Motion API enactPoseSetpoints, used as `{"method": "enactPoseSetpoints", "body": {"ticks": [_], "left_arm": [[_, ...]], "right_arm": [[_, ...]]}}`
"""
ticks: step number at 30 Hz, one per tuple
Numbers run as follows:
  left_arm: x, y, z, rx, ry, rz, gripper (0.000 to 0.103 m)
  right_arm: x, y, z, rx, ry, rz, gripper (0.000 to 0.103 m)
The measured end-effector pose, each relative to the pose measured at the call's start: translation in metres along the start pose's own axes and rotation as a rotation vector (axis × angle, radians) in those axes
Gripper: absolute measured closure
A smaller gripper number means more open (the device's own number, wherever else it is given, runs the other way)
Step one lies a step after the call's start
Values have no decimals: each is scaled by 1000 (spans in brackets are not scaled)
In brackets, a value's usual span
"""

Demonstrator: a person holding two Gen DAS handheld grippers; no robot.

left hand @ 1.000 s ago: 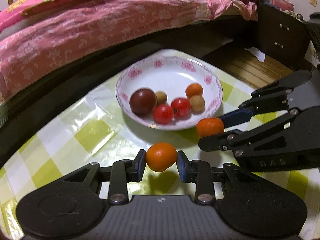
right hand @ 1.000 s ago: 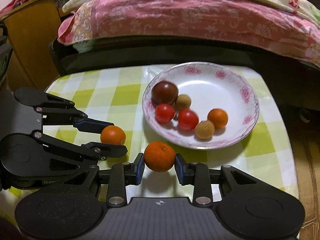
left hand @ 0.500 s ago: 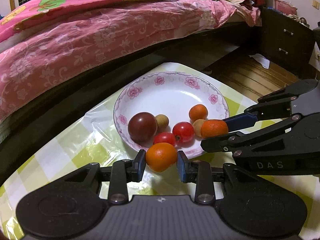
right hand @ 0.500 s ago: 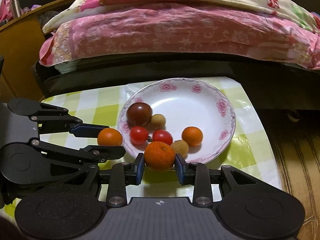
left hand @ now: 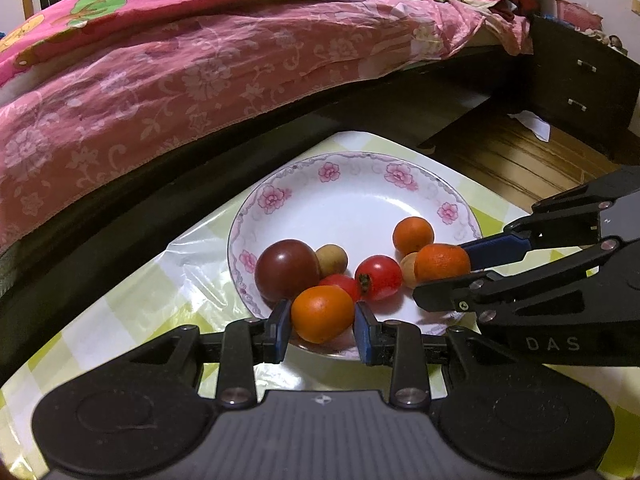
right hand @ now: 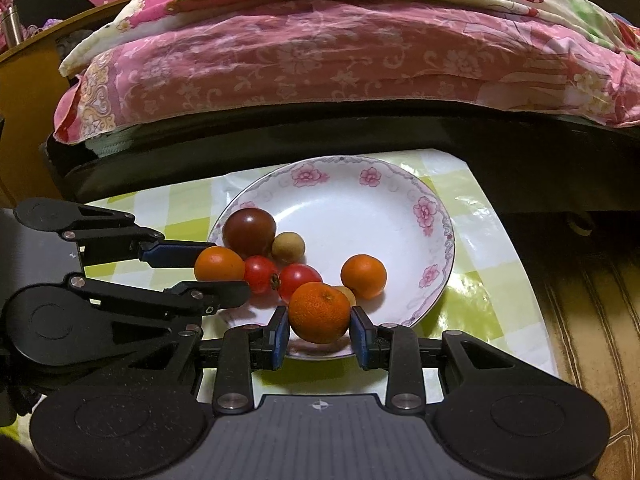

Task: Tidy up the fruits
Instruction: 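Carry both tangerines with both grippers over the white plate, then open both grippers to drop the tangerines into the plate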

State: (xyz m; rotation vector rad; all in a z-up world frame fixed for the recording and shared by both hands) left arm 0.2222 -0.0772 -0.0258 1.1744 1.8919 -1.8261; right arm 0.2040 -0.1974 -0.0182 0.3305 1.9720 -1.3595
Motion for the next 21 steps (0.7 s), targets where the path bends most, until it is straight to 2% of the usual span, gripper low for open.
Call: {"method": "enactPoseSetpoints", "body": {"ticks": [6,21], "left_arm": [[-1,6,2,-16,0,1,63],[-4,1,2,-15,-8,2,59]], "right_arm": [[-5,2,4,19,-1,36,73],[-6,1,6,24,10,45,70]]}}
Point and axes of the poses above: each gripper's, at about its wrist camera, not at the fingertips, and y roughly the way its jaws point, z to its right, x to its underside, the point moved 2 cm from there along y, roughly the way its jaws point, and after that the axes turned 10 degrees about -x, right-handed, at the moved point
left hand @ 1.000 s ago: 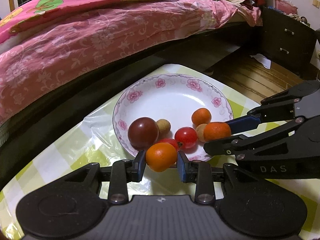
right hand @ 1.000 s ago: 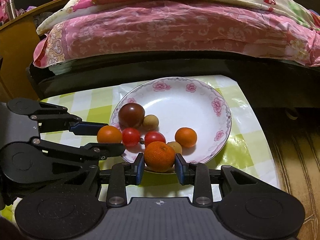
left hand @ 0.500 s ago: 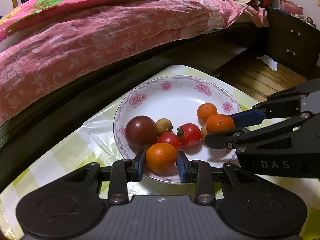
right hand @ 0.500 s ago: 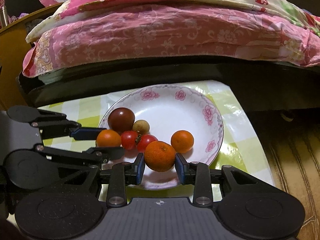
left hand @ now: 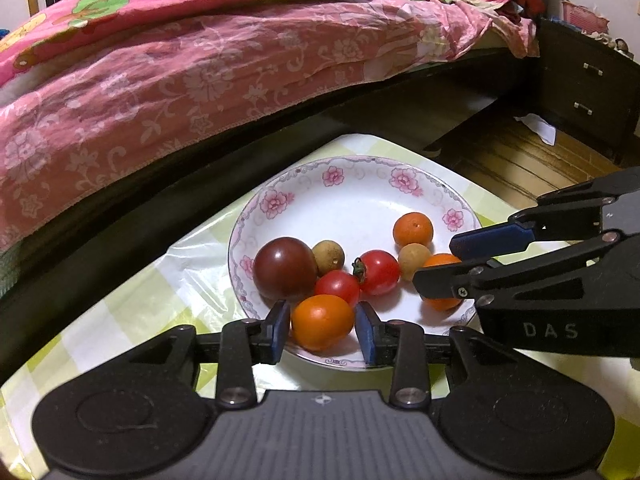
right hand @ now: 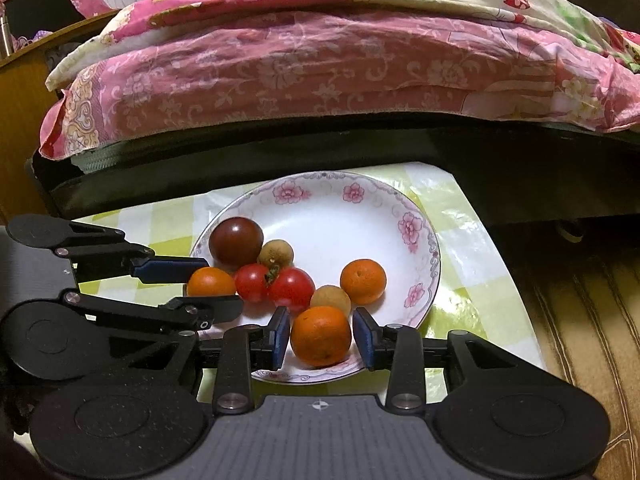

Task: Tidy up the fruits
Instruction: 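Open both grippers to drop the tangerines into the plate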

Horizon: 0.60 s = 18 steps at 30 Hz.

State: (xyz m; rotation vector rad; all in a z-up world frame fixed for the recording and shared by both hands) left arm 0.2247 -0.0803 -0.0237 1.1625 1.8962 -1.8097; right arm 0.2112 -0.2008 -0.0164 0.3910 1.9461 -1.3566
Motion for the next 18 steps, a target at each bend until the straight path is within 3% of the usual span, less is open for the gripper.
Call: {"method": "enactPoseSetpoints", "body": {"ticks": [18], "left_arm": [[-3,-21,-11,-28,-62,10,47]], "right_arm": [[0,-16,8,32,52,30,70]]}}
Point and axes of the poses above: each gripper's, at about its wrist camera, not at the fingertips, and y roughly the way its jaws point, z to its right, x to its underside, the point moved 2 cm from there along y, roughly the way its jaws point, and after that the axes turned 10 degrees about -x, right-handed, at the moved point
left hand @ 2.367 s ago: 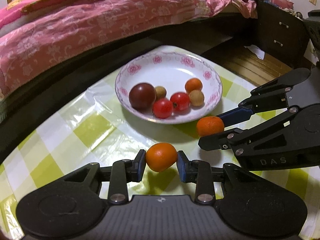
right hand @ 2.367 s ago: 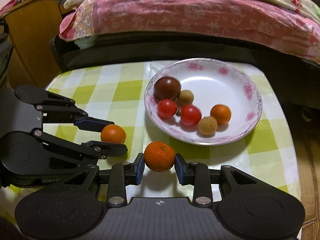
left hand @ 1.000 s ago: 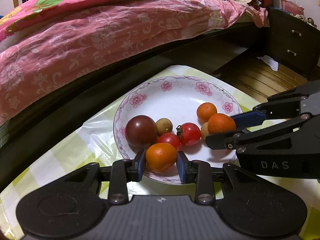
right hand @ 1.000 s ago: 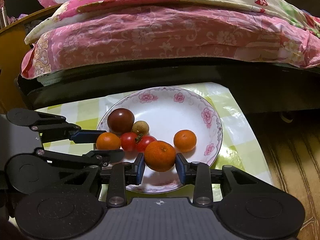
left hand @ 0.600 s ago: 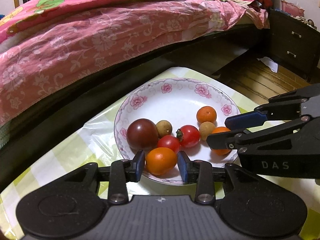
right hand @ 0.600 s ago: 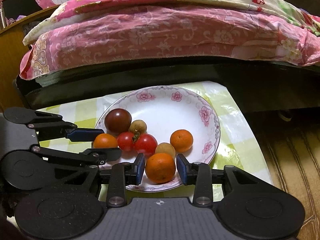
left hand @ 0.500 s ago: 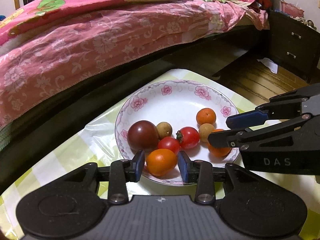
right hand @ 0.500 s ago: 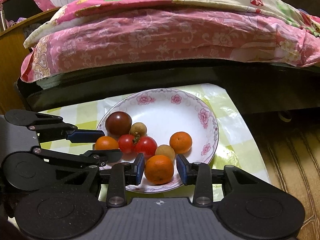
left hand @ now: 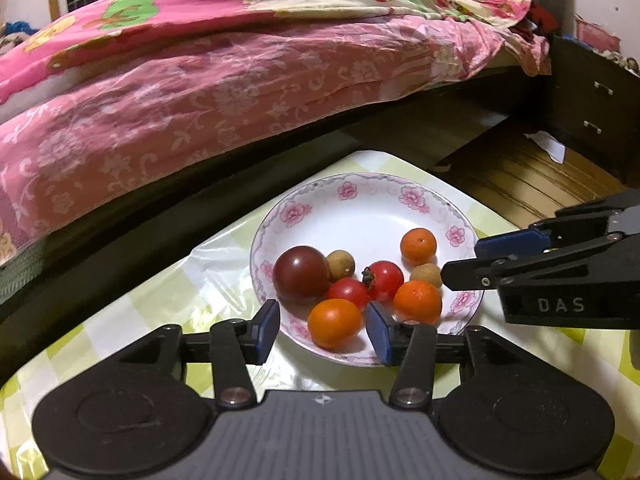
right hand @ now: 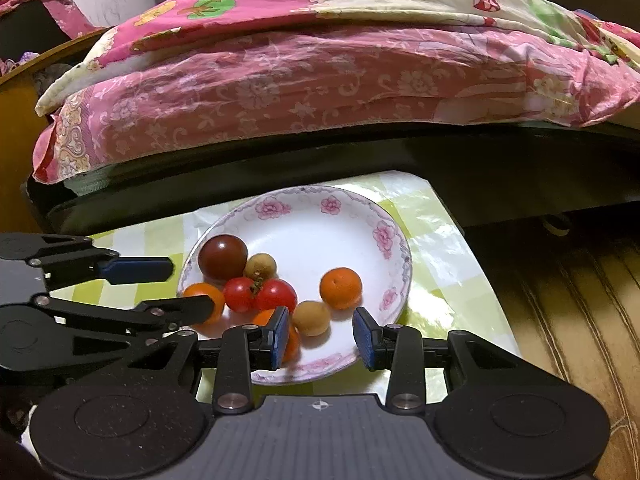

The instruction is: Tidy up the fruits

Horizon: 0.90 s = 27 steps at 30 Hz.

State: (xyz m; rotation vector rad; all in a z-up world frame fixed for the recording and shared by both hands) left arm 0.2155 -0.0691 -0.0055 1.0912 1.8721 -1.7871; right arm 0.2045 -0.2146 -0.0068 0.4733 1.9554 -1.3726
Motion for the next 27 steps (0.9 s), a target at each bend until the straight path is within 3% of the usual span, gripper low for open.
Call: {"method": "enactPoseSetpoints", "body": {"ticks": [15,27], "left_arm": [[11,-28,-14,-44,-116,-11,26],[30,-66,0,-131,-84,26,11]], "right_arm": [[10,-23,-17,-3,21,12,70],[31,-64,-34,24,65,48,68]]}}
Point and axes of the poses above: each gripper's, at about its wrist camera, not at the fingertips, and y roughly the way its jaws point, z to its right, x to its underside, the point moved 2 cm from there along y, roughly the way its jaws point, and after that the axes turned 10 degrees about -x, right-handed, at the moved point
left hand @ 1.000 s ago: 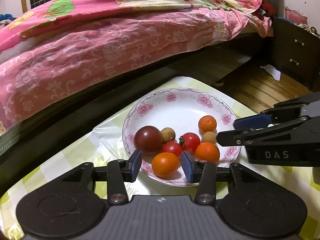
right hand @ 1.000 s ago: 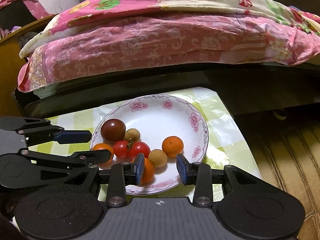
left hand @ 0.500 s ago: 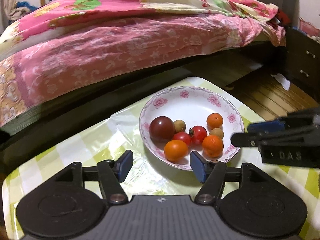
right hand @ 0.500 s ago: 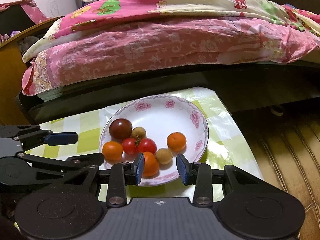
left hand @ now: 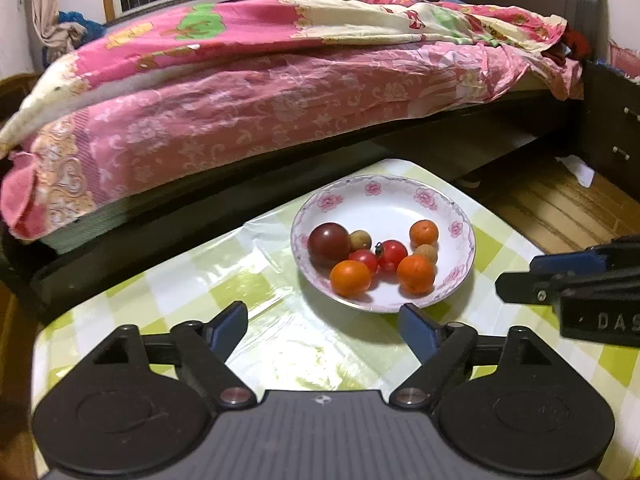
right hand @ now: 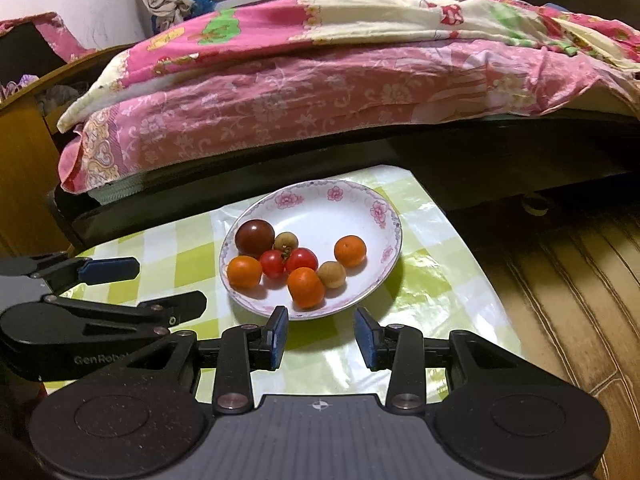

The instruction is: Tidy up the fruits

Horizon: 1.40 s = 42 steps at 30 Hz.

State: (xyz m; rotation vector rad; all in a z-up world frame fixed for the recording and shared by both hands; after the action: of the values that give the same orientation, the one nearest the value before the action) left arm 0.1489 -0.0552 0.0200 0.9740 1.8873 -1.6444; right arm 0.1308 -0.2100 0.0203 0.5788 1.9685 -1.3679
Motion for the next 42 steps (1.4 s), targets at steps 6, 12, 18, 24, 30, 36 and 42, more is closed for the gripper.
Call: {"method": "enactPoseSetpoints", "body": {"ticks": [6,12,18,24,30,36,42], "left_arm": [[8,-15,-3,-8,-12,5,6],[18,-26,-5,-5,-41,-3,3],[26,-38,-4,-20,-43,6,0],[31,-45,-1,-40,-27,11,0],[36,-51,1,-32,-34,7,0],[40,-56,4,-34,-29,10,0],[43,-60,4,-27,-37,-1,0]], "right_arm": [[9,-15,-8,0,17,20,68],[20,-28,-19,-3,23,29,68],[30,-40,-27,-2,29,37,68],[41,-45,-34,4,25,31,68],[48,-47,-39,10,25,25,68],[51,-52,-41,11,30,34,68],[56,-57,-42,15,35,40,68]]}}
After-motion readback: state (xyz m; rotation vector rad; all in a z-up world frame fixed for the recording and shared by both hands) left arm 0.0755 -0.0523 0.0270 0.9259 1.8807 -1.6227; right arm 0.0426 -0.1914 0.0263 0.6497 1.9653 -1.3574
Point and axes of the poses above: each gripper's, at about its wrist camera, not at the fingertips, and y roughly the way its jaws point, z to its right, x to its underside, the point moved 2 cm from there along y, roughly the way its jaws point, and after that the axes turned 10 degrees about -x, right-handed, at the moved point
